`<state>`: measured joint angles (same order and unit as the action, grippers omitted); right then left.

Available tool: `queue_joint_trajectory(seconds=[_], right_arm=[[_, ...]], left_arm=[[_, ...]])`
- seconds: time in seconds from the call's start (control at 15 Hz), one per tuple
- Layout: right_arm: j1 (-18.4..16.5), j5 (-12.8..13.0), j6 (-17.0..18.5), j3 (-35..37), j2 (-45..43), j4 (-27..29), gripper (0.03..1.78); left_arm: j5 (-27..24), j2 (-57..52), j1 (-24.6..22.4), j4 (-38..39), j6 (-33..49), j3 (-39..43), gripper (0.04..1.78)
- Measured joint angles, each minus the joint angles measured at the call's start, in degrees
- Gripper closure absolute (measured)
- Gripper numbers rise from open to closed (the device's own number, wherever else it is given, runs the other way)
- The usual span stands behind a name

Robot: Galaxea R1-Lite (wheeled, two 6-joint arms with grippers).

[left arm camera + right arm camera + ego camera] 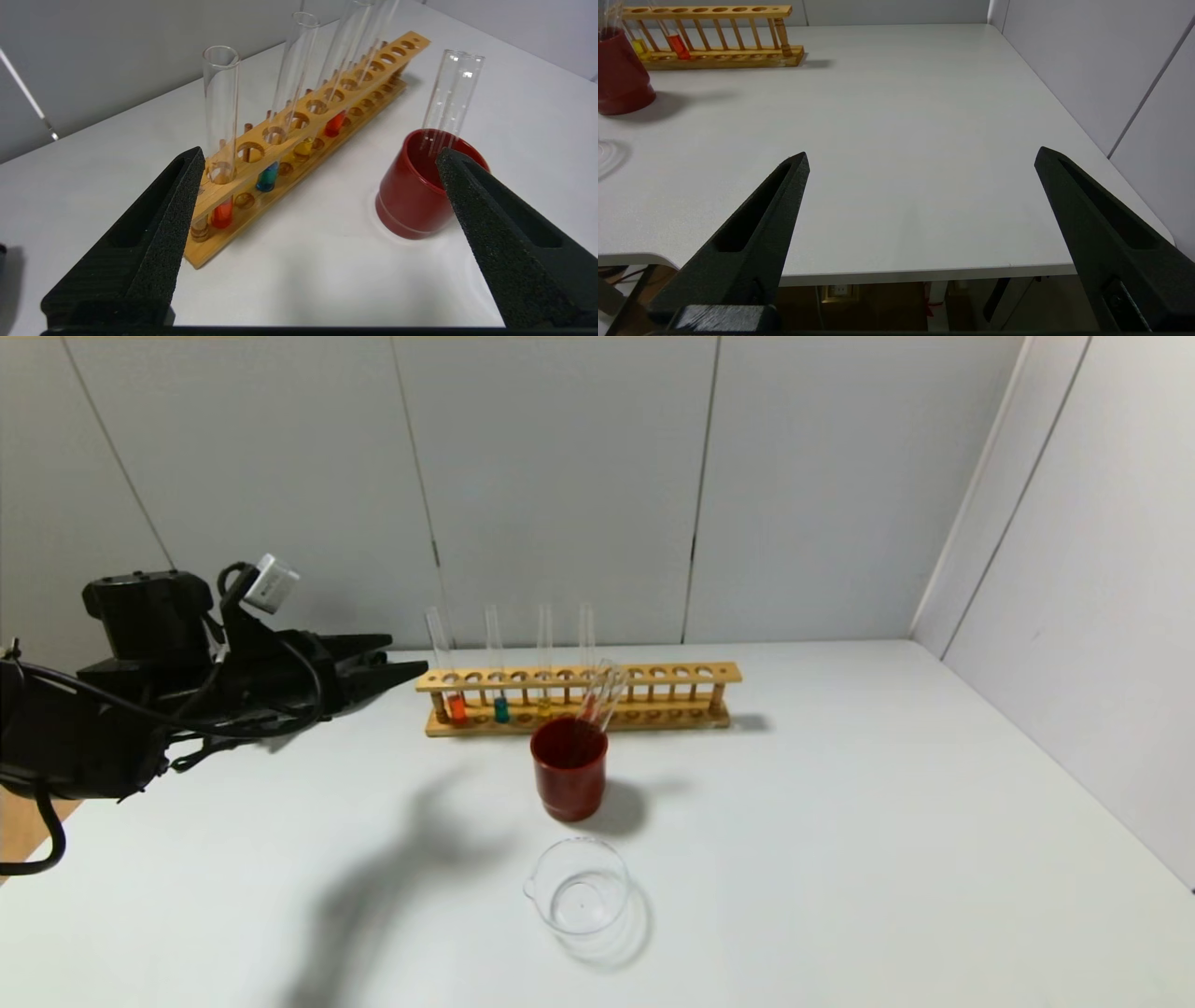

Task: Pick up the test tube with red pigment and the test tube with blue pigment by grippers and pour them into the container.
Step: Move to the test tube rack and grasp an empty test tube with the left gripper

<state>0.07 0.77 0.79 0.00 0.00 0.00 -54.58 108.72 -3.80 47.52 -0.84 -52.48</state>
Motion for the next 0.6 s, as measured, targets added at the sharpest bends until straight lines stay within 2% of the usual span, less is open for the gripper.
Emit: queue_joint_trajectory(seconds=[0.27, 0.6], right_arm=[[0.00, 0.00, -0.02, 0.00, 0.00, 0.00, 0.11], [0.00, 0.00, -0.02, 0.00, 0.00, 0.00, 0.11]], left_arm=[[-5.45, 2.72, -0.83, 0.11, -5.11, -0.90, 0.07], [-5.29, 6.02, 0.80, -0.22, -6.77, -2.72, 0.07]])
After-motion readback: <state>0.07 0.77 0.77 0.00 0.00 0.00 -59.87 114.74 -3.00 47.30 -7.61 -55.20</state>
